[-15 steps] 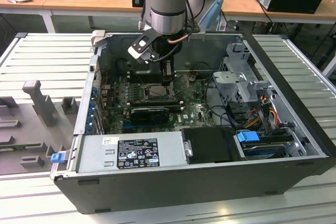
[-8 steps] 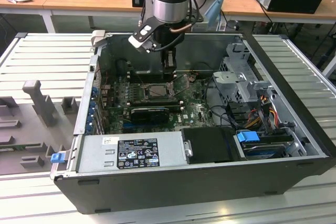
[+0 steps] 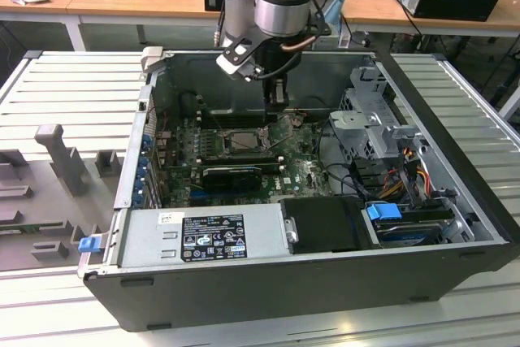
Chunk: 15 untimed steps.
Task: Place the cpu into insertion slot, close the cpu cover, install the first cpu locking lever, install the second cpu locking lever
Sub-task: 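Close the cpu cover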
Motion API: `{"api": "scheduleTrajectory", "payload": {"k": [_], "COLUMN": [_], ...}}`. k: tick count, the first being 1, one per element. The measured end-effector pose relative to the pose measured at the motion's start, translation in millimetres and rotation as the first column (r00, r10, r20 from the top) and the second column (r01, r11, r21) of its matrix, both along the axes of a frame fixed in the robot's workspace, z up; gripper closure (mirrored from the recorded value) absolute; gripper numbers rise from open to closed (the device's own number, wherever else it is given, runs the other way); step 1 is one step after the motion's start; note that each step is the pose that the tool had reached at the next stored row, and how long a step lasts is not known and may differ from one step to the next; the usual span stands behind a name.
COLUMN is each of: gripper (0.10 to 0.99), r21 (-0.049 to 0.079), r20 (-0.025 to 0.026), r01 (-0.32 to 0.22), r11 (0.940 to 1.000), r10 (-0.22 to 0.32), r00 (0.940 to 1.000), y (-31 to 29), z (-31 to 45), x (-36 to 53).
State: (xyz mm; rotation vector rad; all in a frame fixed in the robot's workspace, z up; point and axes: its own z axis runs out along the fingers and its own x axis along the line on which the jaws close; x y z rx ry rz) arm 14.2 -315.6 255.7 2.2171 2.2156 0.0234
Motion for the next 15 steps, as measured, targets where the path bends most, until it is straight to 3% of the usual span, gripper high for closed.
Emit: {"api": "scheduleTrajectory", "payload": {"k": [10,15], "gripper": [0.980,0.980], "r21": [0.000,0.000], "r20": [-0.0001,-0.0002], "r01": [-0.027,-0.072], "r11": [0.9996,0.9974], "r10": [0.027,0.072], "r00": [0.9996,0.9974], "y": [0.2,0.2], "z": [-0.1,-0.2], "x": [25.3,39.3]}}
